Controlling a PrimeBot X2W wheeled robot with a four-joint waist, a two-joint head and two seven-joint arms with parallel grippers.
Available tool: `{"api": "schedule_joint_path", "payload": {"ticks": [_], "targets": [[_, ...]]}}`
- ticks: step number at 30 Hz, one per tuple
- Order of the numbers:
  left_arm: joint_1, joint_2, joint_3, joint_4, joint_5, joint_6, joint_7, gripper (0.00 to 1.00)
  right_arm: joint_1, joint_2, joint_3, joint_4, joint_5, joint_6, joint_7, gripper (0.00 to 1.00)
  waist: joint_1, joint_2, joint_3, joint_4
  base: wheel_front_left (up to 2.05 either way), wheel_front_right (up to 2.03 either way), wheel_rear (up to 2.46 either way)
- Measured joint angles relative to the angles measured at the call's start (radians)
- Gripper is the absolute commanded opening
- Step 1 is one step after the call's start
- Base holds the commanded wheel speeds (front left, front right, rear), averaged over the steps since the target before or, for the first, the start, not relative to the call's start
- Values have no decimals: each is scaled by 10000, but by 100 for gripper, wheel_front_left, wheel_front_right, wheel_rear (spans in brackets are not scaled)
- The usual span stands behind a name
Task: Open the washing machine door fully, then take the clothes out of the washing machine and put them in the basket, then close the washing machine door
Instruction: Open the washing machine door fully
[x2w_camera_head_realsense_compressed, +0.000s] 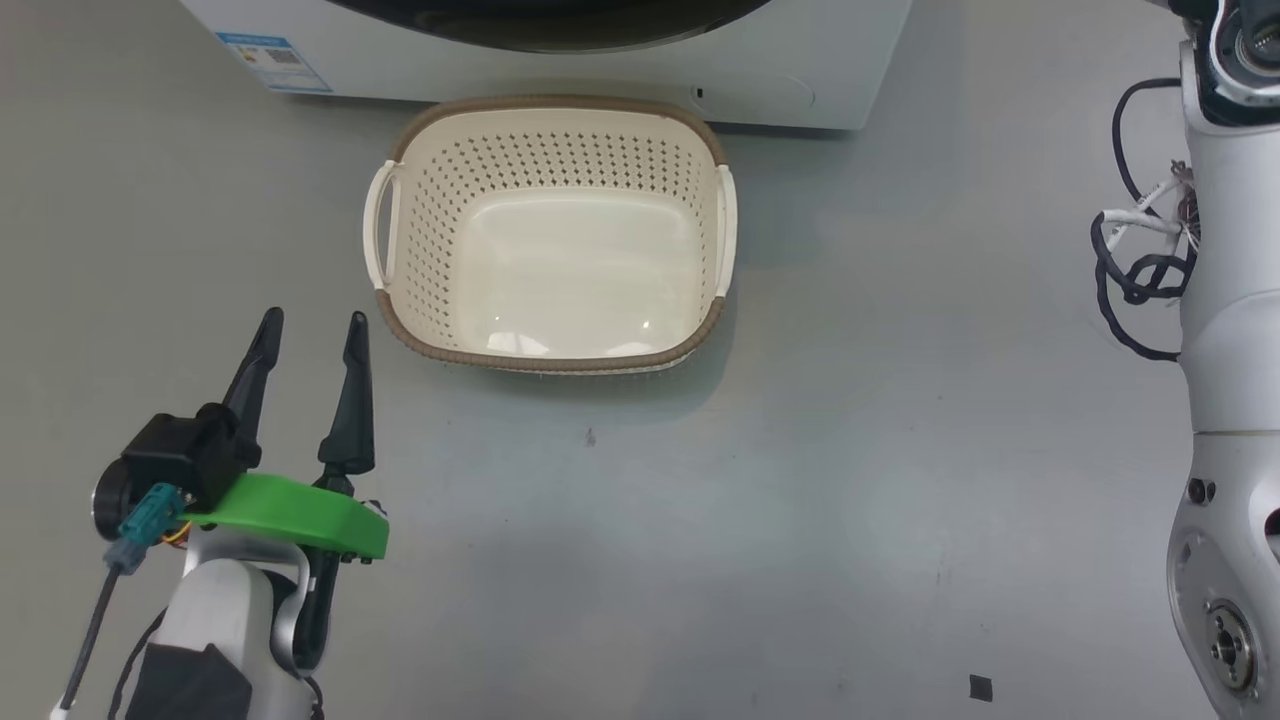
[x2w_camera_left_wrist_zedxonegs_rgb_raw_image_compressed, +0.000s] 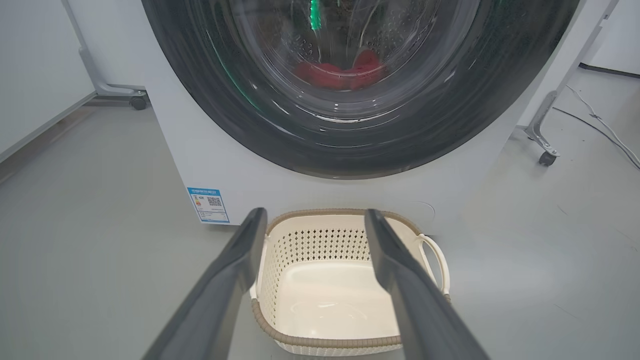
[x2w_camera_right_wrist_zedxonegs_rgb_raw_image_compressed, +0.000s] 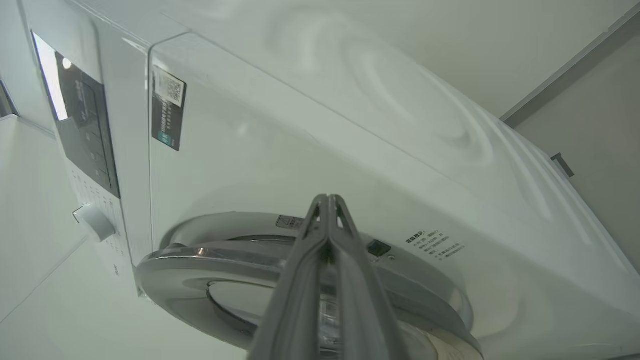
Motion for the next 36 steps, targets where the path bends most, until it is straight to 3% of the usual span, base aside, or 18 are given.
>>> {"api": "schedule_joint_path", "payload": {"ticks": [12,21,28,36], "targets": [[-211,-65,-888,-12,-481,-2,0,100,-1758,-29,201,798,497,-872,1645,0,-1,0,815,833,0,0,0],[-464,-109,-1227,-27,-752,-2,0,100,-2724,-167,27,1118,723,-1223,2077,0,-1,0,1363,1331,0,0,0],[-584,-138,-1342,-33,-984,-2,0,100,-2960,-253,98,1561,907,-1317,2627,0,-1,0,1639,1710,0,0,0],[-629,-148,-1225,-61,-1062,-2,0,100,-3136,-384,-10,1814,1425,-1055,3066,0,-1,0,1760,1880,0,0,0]]}}
